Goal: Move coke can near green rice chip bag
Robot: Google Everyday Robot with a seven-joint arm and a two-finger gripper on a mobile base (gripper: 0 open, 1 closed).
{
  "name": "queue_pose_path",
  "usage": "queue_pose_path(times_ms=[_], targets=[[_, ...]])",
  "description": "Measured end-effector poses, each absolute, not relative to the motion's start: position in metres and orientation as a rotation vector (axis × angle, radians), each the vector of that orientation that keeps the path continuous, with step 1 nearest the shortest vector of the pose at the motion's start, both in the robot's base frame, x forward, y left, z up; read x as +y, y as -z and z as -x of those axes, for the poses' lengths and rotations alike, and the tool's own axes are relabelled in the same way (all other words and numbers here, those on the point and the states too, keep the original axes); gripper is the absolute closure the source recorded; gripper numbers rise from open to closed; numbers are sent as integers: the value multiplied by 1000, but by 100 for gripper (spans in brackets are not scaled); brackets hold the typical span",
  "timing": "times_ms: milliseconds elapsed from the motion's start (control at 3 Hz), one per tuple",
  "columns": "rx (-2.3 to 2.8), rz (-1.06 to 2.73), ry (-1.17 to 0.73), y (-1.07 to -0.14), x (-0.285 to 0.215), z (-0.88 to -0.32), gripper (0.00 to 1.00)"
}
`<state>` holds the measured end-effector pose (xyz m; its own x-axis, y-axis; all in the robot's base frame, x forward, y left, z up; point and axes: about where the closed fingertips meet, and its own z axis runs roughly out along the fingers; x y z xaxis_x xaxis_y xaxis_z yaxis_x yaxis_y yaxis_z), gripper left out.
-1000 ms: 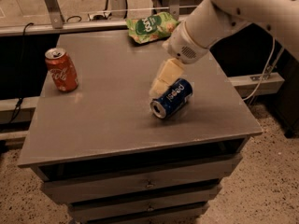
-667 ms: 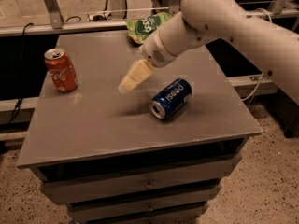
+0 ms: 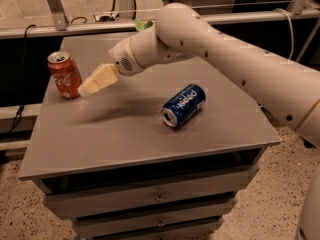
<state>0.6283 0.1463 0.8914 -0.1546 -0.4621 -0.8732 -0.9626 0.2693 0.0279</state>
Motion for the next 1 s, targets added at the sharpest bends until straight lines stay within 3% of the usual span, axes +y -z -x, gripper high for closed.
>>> queue_pose_path(times_ms=[667, 1000], targets=[[1603, 1326, -889, -901, 241, -608, 0], [1603, 1339, -891, -895, 265, -610, 17]])
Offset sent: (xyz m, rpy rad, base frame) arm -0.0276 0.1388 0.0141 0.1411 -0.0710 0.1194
